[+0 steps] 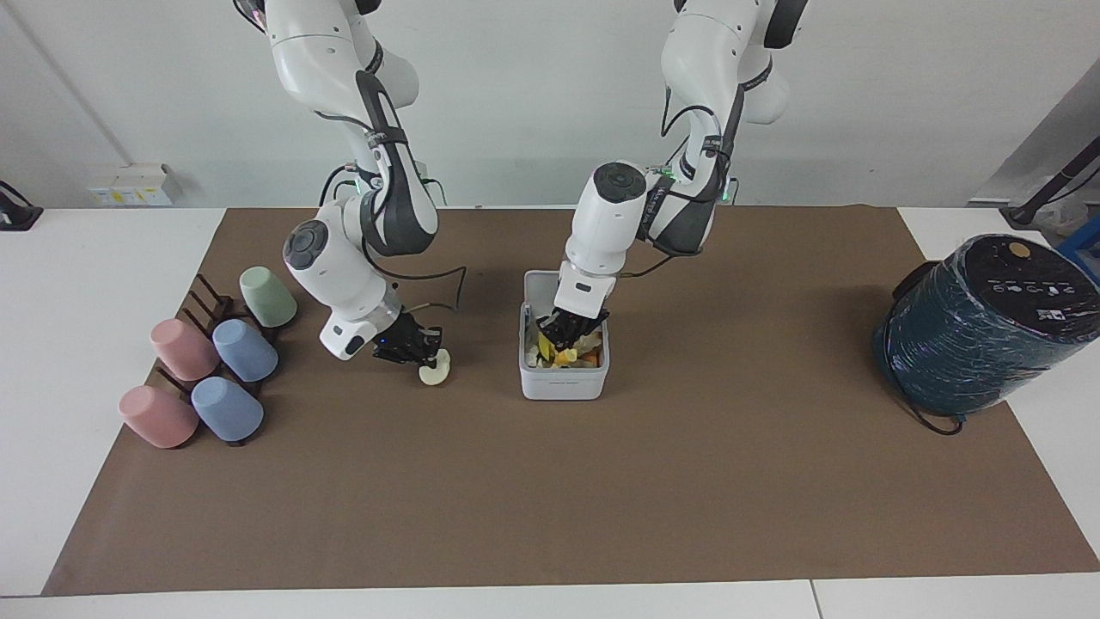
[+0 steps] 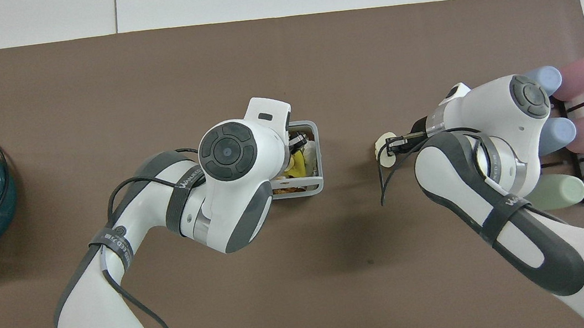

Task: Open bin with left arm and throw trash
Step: 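Grasp the cream piece with the right gripper while the left gripper withdraws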

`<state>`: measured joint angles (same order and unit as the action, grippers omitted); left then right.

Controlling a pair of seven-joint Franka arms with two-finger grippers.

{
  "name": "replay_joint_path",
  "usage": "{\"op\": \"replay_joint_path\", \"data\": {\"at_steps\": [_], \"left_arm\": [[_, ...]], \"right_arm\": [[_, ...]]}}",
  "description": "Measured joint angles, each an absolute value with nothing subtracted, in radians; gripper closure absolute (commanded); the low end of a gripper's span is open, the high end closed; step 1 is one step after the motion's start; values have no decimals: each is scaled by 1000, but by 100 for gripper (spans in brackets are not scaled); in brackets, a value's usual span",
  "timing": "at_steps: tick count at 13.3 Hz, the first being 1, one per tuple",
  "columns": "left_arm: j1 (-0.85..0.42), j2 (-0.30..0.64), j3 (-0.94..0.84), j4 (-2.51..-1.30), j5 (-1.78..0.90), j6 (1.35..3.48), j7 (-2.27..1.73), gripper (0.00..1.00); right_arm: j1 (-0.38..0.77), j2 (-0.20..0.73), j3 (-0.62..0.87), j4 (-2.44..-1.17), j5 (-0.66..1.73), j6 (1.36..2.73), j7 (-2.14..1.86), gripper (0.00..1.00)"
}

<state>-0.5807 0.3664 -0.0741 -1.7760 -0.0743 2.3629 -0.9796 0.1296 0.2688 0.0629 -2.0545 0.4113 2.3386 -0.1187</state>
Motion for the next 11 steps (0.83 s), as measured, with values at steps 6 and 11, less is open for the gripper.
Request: {"op": "replay_joint_path", "data": {"at_steps": [6,11], "left_arm": [[-587,377,-73,-1779,-74,2370,-980,79],[-593,378,-71,-1796,-74,2402,-980,0]], "right_arm": [[125,175,59,-1992,412,2198,-50,100],[127,130,60,-1988,412,2178,-7,100]]}}
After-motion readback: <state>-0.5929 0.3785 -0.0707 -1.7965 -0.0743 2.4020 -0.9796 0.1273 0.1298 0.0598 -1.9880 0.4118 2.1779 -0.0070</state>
